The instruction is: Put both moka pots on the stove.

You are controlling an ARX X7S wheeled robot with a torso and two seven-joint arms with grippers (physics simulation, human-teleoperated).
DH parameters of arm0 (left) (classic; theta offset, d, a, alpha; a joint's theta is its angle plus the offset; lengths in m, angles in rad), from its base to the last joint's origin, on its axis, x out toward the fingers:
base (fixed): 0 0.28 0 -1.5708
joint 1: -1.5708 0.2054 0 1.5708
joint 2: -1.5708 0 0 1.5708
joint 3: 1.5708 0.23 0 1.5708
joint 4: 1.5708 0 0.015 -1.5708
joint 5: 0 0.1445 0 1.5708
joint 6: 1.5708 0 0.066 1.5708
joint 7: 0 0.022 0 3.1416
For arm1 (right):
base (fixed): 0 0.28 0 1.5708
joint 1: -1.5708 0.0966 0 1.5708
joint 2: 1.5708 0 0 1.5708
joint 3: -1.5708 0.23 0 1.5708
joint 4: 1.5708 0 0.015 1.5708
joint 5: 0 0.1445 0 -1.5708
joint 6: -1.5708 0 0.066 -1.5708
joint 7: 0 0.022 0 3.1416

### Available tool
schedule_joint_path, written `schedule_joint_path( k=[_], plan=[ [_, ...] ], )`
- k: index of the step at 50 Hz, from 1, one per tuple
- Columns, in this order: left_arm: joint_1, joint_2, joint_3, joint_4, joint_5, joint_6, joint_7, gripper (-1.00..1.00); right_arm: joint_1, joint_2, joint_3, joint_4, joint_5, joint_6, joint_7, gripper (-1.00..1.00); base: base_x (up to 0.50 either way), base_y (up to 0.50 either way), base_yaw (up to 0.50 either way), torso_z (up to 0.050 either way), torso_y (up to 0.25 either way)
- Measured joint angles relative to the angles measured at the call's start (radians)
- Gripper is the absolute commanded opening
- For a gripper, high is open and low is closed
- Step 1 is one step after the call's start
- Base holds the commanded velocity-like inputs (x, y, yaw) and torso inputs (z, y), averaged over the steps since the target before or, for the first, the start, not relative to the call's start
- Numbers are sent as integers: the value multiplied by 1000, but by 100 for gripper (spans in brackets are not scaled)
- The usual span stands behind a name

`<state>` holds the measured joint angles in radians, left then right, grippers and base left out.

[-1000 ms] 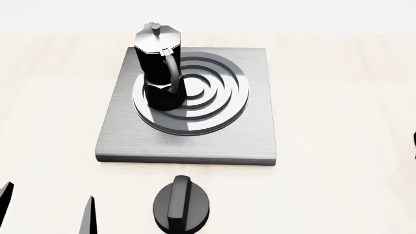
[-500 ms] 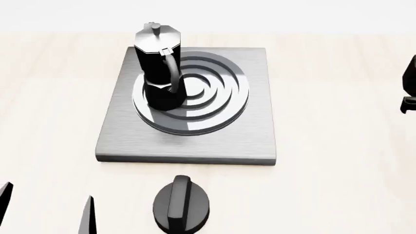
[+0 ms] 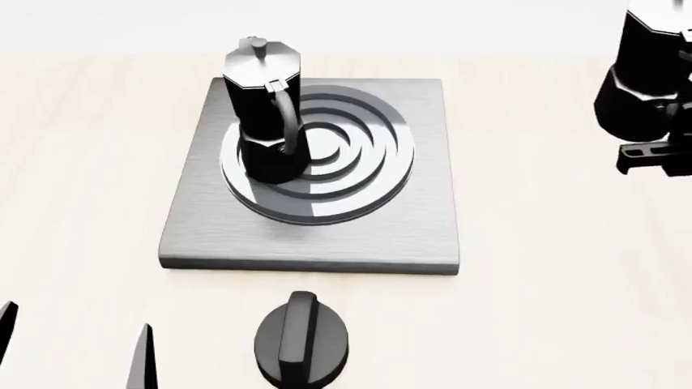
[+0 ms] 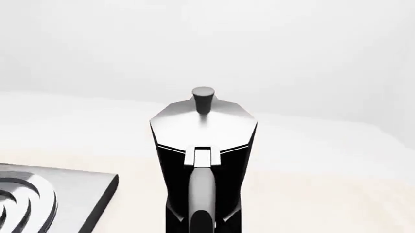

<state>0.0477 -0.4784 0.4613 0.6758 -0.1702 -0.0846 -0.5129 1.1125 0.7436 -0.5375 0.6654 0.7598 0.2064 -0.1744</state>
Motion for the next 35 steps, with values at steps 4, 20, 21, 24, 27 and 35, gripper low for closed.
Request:
schedule_joint_path(
  k=[4,20,21,24,27,35],
  plan=[
    [-1,0,1,0,0,-1,-1,100,-7,12,-3,-35,26,22,-53,-100,0,0,0,0,0],
    [-3,-2,5,-2,11,-4,-7,100,3,27,-25,-113,75,94,-171,-100,0,0,0,0,1],
    [-2,-2,5,-2,12,-4,-8,100,6,25,-27,-114,75,96,-175,-100,0,0,0,0,0],
    [-2,-3,5,-2,12,-4,-9,100,13,18,-34,-116,72,103,-185,-100,0,0,0,0,0],
    [-2,-3,5,-3,12,-3,-10,100,23,9,-42,-114,68,109,-194,-100,0,0,0,0,0],
    [-2,-6,2,-3,9,-1,-12,100,56,-35,-65,-73,44,106,-220,-100,0,0,0,0,1]
  ],
)
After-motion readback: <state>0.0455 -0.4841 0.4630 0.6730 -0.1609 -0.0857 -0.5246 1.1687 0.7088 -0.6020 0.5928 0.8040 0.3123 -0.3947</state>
